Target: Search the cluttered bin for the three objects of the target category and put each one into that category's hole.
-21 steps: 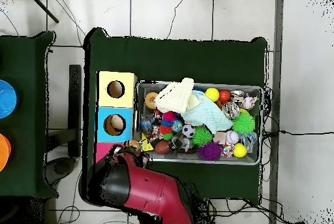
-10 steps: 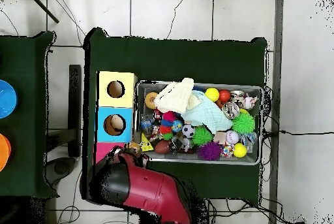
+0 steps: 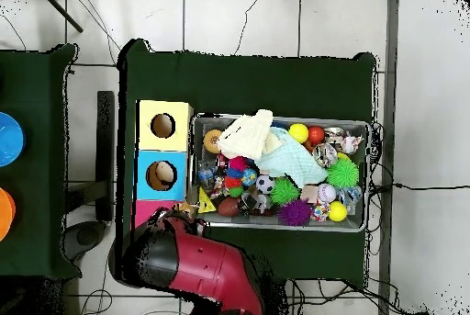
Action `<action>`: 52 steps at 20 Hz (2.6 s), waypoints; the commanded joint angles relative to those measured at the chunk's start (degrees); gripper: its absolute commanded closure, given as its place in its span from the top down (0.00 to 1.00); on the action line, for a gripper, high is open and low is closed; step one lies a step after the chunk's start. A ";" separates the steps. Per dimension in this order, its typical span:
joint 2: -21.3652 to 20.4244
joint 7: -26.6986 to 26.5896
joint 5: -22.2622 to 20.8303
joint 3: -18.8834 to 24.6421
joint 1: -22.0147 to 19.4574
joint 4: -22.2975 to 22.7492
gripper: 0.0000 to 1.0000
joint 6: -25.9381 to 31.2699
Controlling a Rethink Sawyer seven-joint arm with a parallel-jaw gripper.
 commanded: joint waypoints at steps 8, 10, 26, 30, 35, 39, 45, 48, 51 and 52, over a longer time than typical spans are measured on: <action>1.47 14.77 3.36 3.10 0.46 3.33 0.00 -3.54; 1.55 15.02 3.52 3.24 0.66 3.67 0.00 -3.99; 1.96 15.86 5.56 3.69 2.81 5.88 0.00 -6.55; 2.06 15.72 6.23 3.88 3.16 6.41 0.00 -7.14; 2.68 15.93 6.97 3.61 4.06 6.07 0.00 -7.31; 3.44 16.29 7.73 3.66 4.76 5.83 0.00 -7.84; 4.16 15.76 8.09 3.51 5.08 5.95 0.00 -8.57; 4.50 15.56 8.14 3.50 5.12 6.05 0.00 -8.81; 4.49 15.62 8.28 3.86 5.07 6.78 0.00 -9.79; 4.29 15.73 8.34 3.95 5.19 7.22 0.00 -10.06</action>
